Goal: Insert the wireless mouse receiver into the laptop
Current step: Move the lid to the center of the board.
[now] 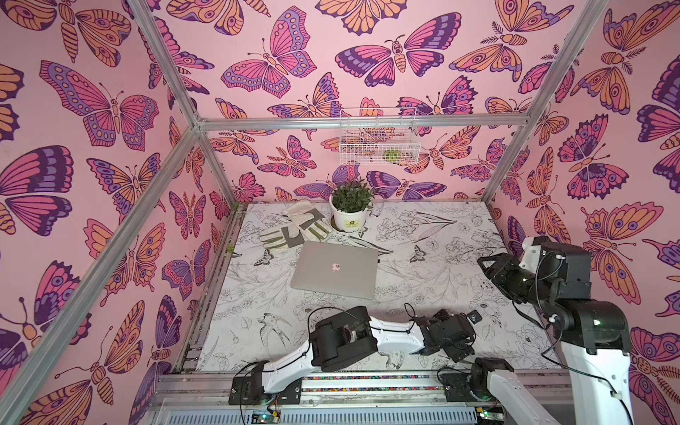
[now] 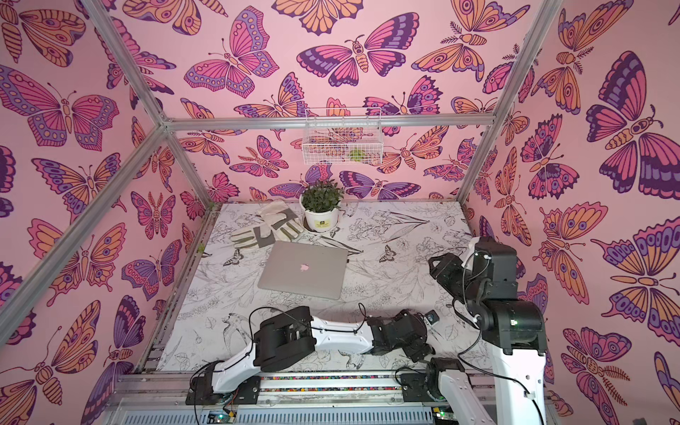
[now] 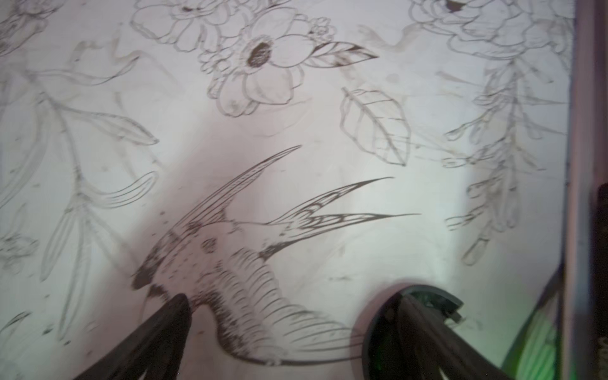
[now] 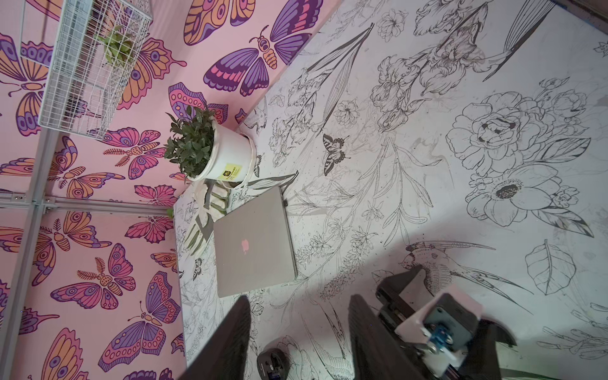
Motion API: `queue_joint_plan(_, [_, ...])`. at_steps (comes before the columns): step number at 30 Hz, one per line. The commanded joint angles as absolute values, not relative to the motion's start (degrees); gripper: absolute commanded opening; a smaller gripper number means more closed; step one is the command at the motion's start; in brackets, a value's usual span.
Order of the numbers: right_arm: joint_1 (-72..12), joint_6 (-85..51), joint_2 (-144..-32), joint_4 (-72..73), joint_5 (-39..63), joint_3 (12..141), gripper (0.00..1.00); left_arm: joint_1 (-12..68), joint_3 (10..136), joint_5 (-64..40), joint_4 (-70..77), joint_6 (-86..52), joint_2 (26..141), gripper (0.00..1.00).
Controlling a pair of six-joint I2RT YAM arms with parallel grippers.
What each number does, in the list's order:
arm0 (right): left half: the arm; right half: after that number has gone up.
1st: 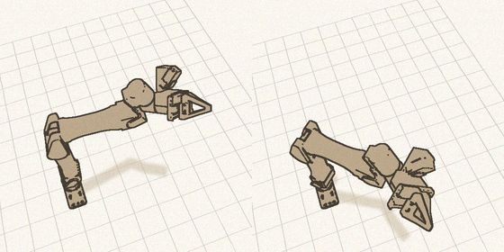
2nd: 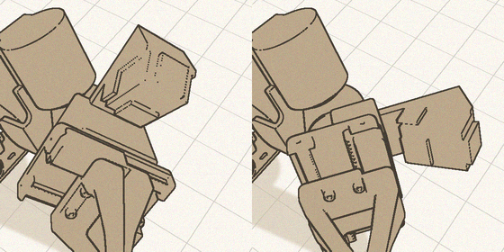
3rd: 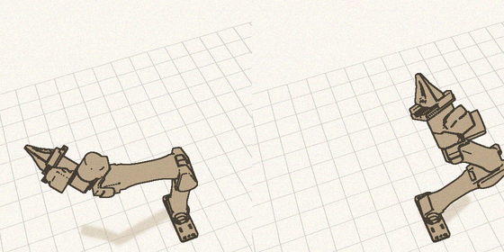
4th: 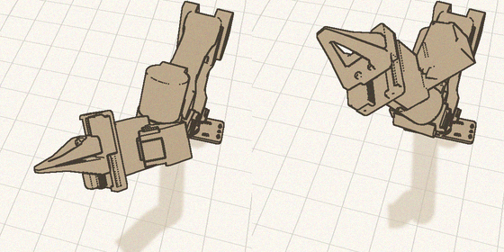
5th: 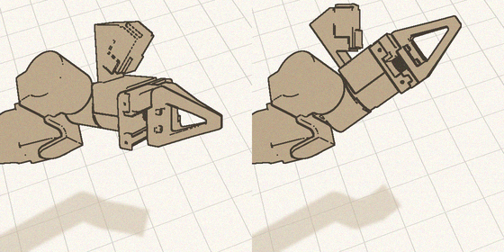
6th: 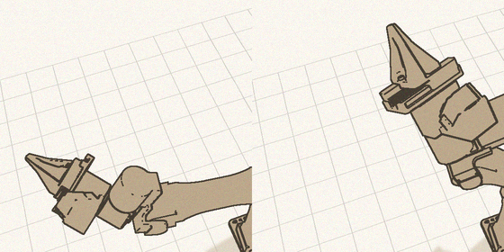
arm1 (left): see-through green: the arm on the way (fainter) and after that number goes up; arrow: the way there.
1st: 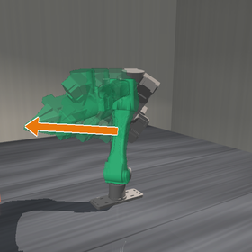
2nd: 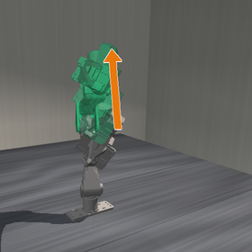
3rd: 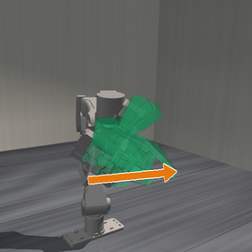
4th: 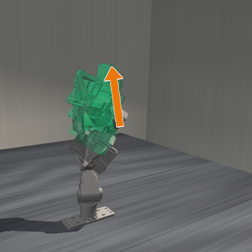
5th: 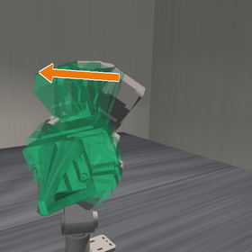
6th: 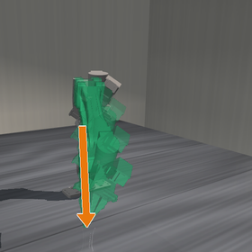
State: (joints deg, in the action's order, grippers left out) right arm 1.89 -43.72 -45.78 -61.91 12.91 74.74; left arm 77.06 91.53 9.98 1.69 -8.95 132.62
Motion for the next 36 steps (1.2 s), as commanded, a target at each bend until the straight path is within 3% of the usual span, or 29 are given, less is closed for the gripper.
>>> queue_joint_plan(1, [2.02, -44.38, -45.50, -61.59, 13.25, 76.37, 0.49, 73.79, 84.86, 15.94, -9.14, -8.04, 133.00, 0.98])
queue_joint_plan(13, [2.02, -43.23, -45.50, -61.08, 16.87, 70.48, 0.50, 67.16, 74.66, 19.93, -8.81, -7.81, 118.80, 1.00])
queue_joint_plan(25, [1.14, -35.82, -47.64, -57.85, 22.07, 64.91, 0.55, 66.11, 66.14, 18.80, -14.07, -6.75, 89.30, 1.00])
queue_joint_plan(28, [-2.50, -32.73, -51.55, -59.26, 20.71, 66.74, 0.54, 62.89, 64.95, 16.40, -22.51, -13.80, 79.72, 1.00])
queue_joint_plan(36, [-24.73, -21.90, -72.66, -65.33, 6.15, 72.89, 0.53, 47.60, 55.78, 4.10, -45.23, -42.10, 59.02, 0.97])
